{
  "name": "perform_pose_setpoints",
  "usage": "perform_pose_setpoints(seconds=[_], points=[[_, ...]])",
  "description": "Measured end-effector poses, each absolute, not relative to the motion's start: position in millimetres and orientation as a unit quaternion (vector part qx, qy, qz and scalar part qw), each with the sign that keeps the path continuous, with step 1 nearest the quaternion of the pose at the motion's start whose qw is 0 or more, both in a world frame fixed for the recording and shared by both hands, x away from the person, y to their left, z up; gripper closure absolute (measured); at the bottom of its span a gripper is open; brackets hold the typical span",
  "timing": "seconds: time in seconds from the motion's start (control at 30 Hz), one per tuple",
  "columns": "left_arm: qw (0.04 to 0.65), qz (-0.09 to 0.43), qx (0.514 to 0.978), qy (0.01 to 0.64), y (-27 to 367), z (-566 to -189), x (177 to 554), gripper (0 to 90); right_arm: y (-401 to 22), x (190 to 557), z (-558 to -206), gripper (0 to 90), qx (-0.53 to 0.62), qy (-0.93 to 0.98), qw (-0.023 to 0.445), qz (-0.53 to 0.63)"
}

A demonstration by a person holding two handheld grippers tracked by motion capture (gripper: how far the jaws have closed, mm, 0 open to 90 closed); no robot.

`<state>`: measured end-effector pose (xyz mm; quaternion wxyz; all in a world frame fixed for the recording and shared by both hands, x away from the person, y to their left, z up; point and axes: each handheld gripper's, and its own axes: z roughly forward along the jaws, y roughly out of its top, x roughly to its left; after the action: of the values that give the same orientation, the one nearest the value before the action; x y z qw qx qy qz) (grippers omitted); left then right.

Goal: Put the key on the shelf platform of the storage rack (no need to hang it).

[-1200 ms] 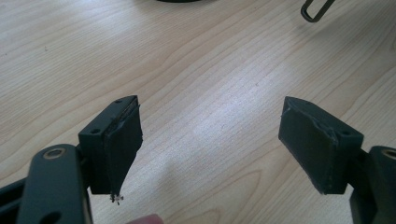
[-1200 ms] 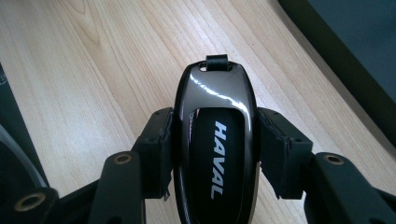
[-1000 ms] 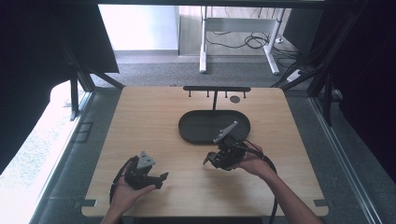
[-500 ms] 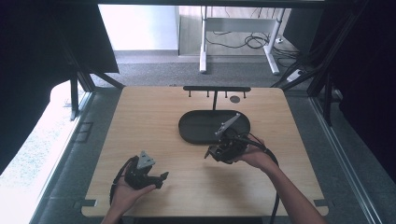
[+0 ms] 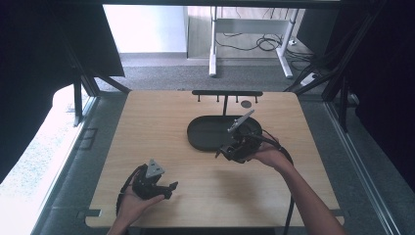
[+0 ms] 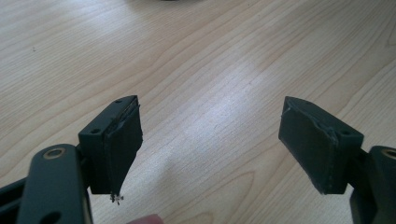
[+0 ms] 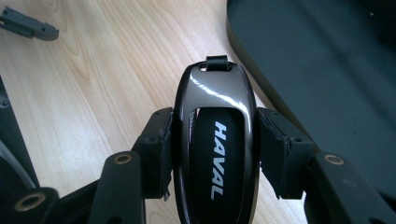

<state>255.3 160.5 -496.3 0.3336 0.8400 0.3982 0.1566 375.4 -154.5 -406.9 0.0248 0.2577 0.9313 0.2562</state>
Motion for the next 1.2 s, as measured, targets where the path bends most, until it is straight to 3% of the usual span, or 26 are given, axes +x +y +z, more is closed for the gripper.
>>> perform_pose_setpoints(seconds=[1.2], points=[[0.327,0.154,0.846,0.391,156,-499,255,21.5,-172,440,-407,49.5,0.304,0.913,0.018,0.27]])
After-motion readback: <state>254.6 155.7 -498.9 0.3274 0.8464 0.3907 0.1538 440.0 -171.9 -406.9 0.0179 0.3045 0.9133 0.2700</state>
